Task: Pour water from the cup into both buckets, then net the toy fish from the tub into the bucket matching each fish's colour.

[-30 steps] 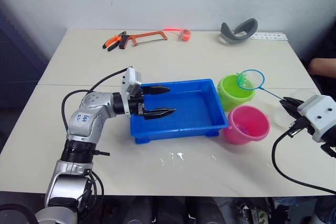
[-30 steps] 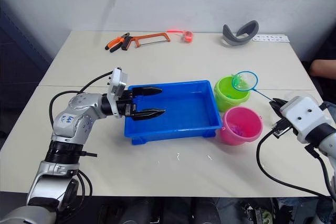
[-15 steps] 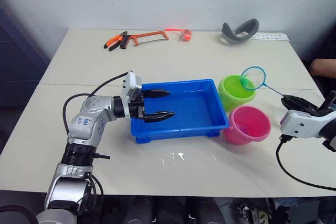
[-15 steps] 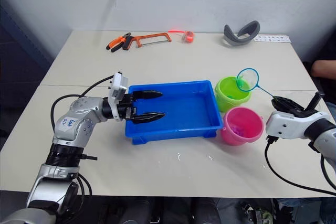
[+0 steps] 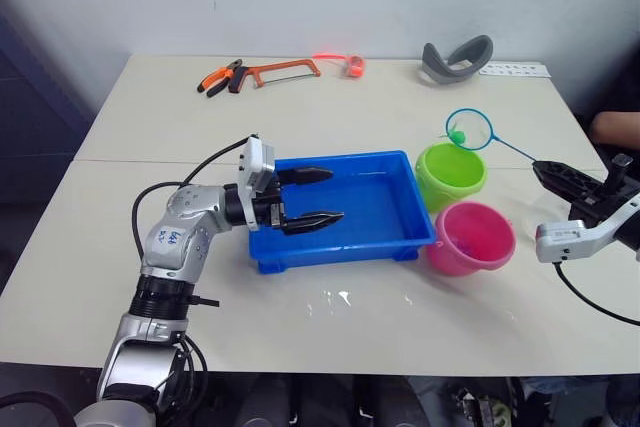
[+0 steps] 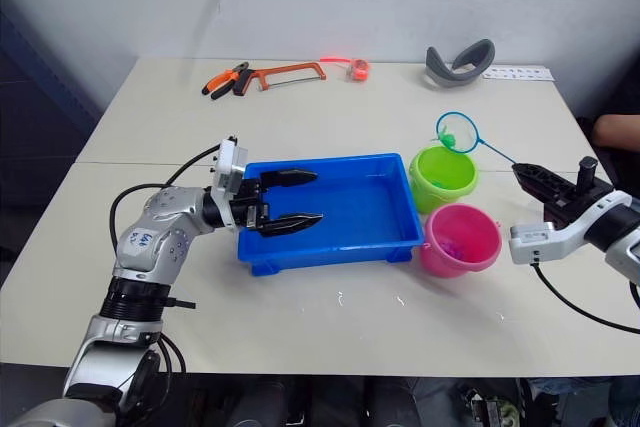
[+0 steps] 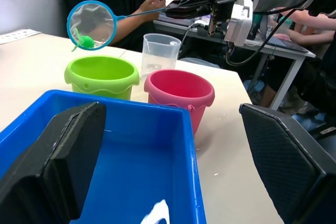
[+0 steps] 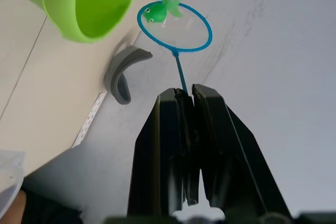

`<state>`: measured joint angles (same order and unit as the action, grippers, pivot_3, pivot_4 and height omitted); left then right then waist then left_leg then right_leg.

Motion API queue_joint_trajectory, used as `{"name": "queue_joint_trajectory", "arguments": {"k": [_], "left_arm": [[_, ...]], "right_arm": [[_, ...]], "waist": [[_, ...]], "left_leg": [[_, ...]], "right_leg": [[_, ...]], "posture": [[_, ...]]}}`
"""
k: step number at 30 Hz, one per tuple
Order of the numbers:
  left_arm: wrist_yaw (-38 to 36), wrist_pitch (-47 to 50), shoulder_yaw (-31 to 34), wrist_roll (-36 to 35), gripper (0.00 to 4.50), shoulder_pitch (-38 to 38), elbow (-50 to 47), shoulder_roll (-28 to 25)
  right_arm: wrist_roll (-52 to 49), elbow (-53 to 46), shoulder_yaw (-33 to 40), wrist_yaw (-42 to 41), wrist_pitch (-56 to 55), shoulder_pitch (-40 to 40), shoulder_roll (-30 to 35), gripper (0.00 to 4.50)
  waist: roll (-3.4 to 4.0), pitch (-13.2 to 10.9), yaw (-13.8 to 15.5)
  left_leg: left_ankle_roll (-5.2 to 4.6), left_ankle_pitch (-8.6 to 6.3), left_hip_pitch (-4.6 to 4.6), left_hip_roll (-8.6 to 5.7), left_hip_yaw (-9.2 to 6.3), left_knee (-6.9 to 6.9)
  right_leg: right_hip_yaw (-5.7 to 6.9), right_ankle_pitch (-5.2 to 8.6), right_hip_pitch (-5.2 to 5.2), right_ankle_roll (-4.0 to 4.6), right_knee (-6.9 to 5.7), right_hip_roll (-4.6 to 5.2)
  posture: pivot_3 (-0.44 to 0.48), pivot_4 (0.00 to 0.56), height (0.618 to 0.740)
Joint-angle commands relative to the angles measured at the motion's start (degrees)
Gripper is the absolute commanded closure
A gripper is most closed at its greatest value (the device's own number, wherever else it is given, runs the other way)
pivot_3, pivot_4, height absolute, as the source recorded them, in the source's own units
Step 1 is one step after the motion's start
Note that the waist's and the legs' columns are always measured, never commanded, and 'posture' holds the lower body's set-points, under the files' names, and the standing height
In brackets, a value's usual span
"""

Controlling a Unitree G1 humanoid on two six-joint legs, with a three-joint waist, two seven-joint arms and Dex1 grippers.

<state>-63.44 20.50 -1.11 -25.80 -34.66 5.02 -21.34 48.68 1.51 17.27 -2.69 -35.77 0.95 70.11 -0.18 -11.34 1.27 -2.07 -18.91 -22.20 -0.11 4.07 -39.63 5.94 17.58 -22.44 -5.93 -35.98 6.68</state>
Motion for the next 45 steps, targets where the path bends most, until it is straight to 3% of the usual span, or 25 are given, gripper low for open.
{"name": "queue_joint_trajectory", "arguments": {"k": [1, 8, 27, 30, 34, 39, 42, 45], "left_arm": [[-0.02, -1.22, 0.02, -0.74, 0.08, -0.48, -0.67, 0.33], [-0.32, -1.90, -0.16, -0.58, 0.08, -0.97, 0.47, 0.63], [-0.18, -2.40, -0.67, -0.05, 0.08, -1.56, 1.84, 0.97], [-0.80, -2.52, -0.02, -0.51, 0.08, -1.09, 1.57, 0.20], [-5.20, -2.97, 4.03, -5.16, 0.08, -0.08, 0.55, -2.04], [-8.59, 0.96, 10.70, -10.58, 0.08, -0.47, -0.07, -10.08], [-10.50, 4.02, 13.32, -12.97, 0.08, 0.10, -2.47, -15.70], [-13.89, 4.22, 13.64, -13.42, 0.08, 3.21, -6.23, -20.46]], "right_arm": [[1.78, 3.24, -0.72, 2.44, -3.27, 1.13, 5.41, 4.50], [1.38, 4.99, -1.22, 5.06, -5.48, 0.94, 7.74, 4.50], [-2.92, 0.76, 2.11, 1.63, -1.19, -3.97, 2.89, 4.50], [-14.77, 0.64, 3.06, -3.26, -1.23, -4.49, 1.04, 4.50], [-45.38, -4.26, 3.72, -17.51, 1.91, -6.96, -2.24, 4.50], [-80.89, -19.16, 5.64, -34.09, 23.44, -8.97, -4.69, 4.50], [-94.07, -25.70, 3.74, -39.63, 32.88, -6.46, -5.19, 4.50], [-98.75, -29.34, -0.61, -46.02, 37.29, -2.97, -6.88, 4.50]], "waist": [[0.02, 0.00, 0.00], [0.03, -0.01, -0.12], [0.04, -0.01, -0.05], [0.04, -0.01, -0.07], [0.03, -0.01, -0.07], [0.05, -0.02, -0.49], [0.04, -0.03, -0.51], [0.04, -0.03, -0.50]], "left_leg": [[0.00, 0.00, 0.00, -0.01, 0.00, 0.00], [0.01, 0.00, 0.00, 0.02, 0.00, 0.01], [0.01, 0.01, 0.00, 0.02, 0.00, 0.01], [0.01, 0.01, 0.00, 0.02, -0.01, 0.01], [0.01, 0.01, 0.00, 0.03, -0.03, 0.02], [0.01, 0.01, 0.02, 0.12, -0.14, -0.01], [-0.02, -0.01, 0.05, 0.13, -0.23, -0.07], [-0.06, -0.05, 0.07, 0.13, -0.33, -0.10]], "right_leg": [[0.00, 0.00, 0.00, 0.00, 0.00, 0.01], [0.00, 0.00, 0.00, 0.00, 0.01, -0.01], [0.01, 0.00, 0.01, 0.00, 0.01, -0.01], [0.01, 0.00, 0.01, 0.00, 0.01, -0.02], [0.05, 0.00, 0.03, 0.00, 0.03, -0.04], [0.10, -0.01, 0.08, 0.02, 0.00, -0.05], [0.15, -0.02, 0.18, 0.03, 0.03, -0.01], [0.18, -0.02, 0.25, 0.04, 0.09, 0.08]], "posture": [[0.000, 0.150, 0.740], [0.000, 0.150, 0.740], [0.000, 0.150, 0.740], [0.000, 0.150, 0.740], [0.000, 0.150, 0.740], [0.000, 0.150, 0.740], [0.000, 0.150, 0.740], [0.000, 0.150, 0.740]]}}
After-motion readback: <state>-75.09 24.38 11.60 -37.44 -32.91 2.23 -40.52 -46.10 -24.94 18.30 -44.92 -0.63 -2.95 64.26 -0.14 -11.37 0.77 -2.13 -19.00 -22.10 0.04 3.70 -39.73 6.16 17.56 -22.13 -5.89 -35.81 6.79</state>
